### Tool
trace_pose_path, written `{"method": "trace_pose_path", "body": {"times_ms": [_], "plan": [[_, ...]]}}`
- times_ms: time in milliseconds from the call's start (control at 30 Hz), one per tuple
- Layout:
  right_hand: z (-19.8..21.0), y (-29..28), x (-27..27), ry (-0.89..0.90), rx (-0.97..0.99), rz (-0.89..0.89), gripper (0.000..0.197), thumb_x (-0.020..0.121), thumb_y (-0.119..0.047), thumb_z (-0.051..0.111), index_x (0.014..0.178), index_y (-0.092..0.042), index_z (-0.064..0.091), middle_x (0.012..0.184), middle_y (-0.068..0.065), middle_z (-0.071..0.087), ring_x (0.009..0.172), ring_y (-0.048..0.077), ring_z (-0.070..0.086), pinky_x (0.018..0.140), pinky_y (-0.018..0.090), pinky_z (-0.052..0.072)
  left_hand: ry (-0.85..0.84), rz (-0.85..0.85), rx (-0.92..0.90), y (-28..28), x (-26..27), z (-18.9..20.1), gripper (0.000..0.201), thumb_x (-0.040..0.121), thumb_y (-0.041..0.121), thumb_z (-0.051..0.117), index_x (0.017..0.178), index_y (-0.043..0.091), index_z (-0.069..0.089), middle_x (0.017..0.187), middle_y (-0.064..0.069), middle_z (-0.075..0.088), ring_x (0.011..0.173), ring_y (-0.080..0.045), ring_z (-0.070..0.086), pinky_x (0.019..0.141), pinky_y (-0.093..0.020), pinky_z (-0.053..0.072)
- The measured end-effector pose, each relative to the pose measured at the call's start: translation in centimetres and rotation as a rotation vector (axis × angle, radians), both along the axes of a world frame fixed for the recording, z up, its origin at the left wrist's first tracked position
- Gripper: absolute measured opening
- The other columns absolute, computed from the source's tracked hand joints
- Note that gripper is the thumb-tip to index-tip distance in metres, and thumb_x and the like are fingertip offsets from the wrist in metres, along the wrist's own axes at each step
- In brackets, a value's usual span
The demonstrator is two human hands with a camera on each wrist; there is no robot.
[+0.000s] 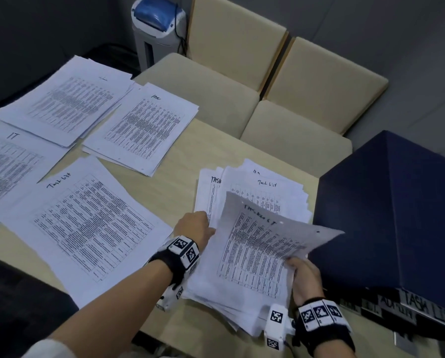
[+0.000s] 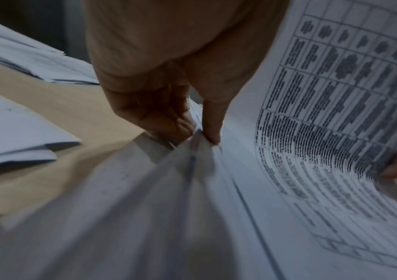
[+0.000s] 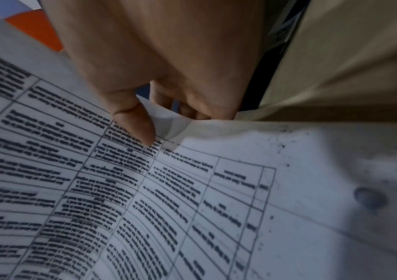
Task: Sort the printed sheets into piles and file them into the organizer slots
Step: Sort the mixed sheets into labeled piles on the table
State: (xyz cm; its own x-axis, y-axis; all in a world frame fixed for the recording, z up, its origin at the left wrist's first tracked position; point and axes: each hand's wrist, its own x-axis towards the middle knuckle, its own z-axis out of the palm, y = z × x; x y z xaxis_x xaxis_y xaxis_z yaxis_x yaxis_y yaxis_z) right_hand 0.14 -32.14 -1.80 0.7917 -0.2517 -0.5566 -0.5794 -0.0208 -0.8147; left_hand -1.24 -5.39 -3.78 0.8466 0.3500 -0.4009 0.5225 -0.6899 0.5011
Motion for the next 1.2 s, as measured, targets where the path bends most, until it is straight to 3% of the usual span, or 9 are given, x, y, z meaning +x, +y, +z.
{"method": "trace_pose_path", "body": {"times_ms": [133,300,533,633,767,900,1067,1167,1200], "plan": [[0.4,0.8,0.4,0.001,-0.058,0.047,0.020,0.079,0.011,0.052,0.070,-0.004,0.061,0.076,0.007,0.065,0.074,0.022,0.059,0.066,0.031,0.044,0.013,-0.054,0.064,0.9,0.0,0.2,0.010,0.089,0.025,0.056,0.088,0.015,0.057,0.095,-0.006,0.064,0.086,-0.027,0.061,0.068,-0.030,0.046],[0.3,1.2,0.3,0.026,-0.112,0.027,0.014,0.073,0.007,0.051,0.076,-0.007,0.051,0.081,0.008,0.051,0.080,0.023,0.046,0.074,0.034,0.038,-0.075,-0.068,0.142,0.8,0.0,0.1,0.032,0.091,0.030,0.058,0.114,0.008,0.051,0.111,-0.008,0.056,0.101,-0.028,0.055,0.084,-0.036,0.048],[-0.7,2.0,-0.1,0.092,-0.034,0.034,0.011,0.069,0.000,0.053,0.079,-0.006,0.053,0.087,0.010,0.057,0.086,0.027,0.051,0.077,0.038,0.040,0.016,0.054,-0.034,-0.5,0.6,0.2,0.046,0.090,0.027,0.065,0.121,0.001,0.042,0.112,-0.017,0.058,0.101,-0.032,0.059,0.074,-0.032,0.043],[-0.6,1.7,0.0,0.083,-0.031,0.036,0.011,0.074,0.005,0.051,0.073,-0.005,0.054,0.081,0.012,0.061,0.082,0.029,0.056,0.079,0.040,0.043,-0.059,0.146,-0.128,0.1,0.8,0.0,0.043,0.081,0.021,0.073,0.113,0.005,0.049,0.101,-0.014,0.062,0.093,-0.030,0.061,0.071,-0.032,0.046],[-1.0,0.9,-0.1,0.050,-0.117,-0.029,0.012,0.072,-0.002,0.062,0.082,-0.003,0.066,0.087,0.016,0.070,0.088,0.035,0.065,0.088,0.049,0.051,-0.212,0.021,-0.153,1.1,0.4,0.3,0.006,0.081,0.014,0.068,0.082,0.011,0.063,0.074,-0.001,0.056,0.072,-0.020,0.053,0.062,-0.025,0.033],[-0.2,1.2,0.0,-0.039,-0.078,0.017,0.016,0.078,0.009,0.065,0.088,-0.003,0.060,0.083,0.008,0.068,0.083,0.027,0.062,0.075,0.034,0.048,-0.319,-0.024,-0.446,2.0,-0.5,0.8,0.025,0.083,0.000,0.064,0.069,0.020,0.057,0.064,0.011,0.058,0.053,-0.001,0.047,0.057,-0.014,0.038],[-0.4,1.9,0.7,-0.047,0.112,0.025,0.065,0.082,0.019,0.059,0.138,-0.010,0.045,0.124,0.011,0.065,0.111,0.032,0.063,0.093,0.044,0.050,-0.304,-0.011,-0.844,1.8,-1.1,1.5,0.037,0.075,-0.029,0.046,0.066,0.005,0.058,0.069,-0.002,0.067,0.065,-0.004,0.064,0.065,-0.016,0.048],[-0.1,1.9,0.3,-0.056,0.094,0.055,0.043,0.086,0.016,0.059,0.123,-0.005,0.052,0.112,0.010,0.068,0.103,0.032,0.066,0.096,0.044,0.050,-0.252,0.019,-0.923,1.2,-0.9,1.4,0.036,0.077,-0.028,0.045,0.072,0.005,0.059,0.089,-0.015,0.069,0.084,-0.012,0.067,0.074,-0.022,0.054],[0.0,1.8,0.1,-0.056,0.054,0.082,0.032,0.086,0.013,0.061,0.115,-0.002,0.058,0.104,0.013,0.071,0.099,0.034,0.067,0.094,0.044,0.051,-0.242,0.067,-0.845,1.1,-0.7,1.1,0.035,0.078,-0.025,0.045,0.078,0.007,0.060,0.098,-0.014,0.068,0.092,-0.014,0.066,0.080,-0.026,0.054]]}}
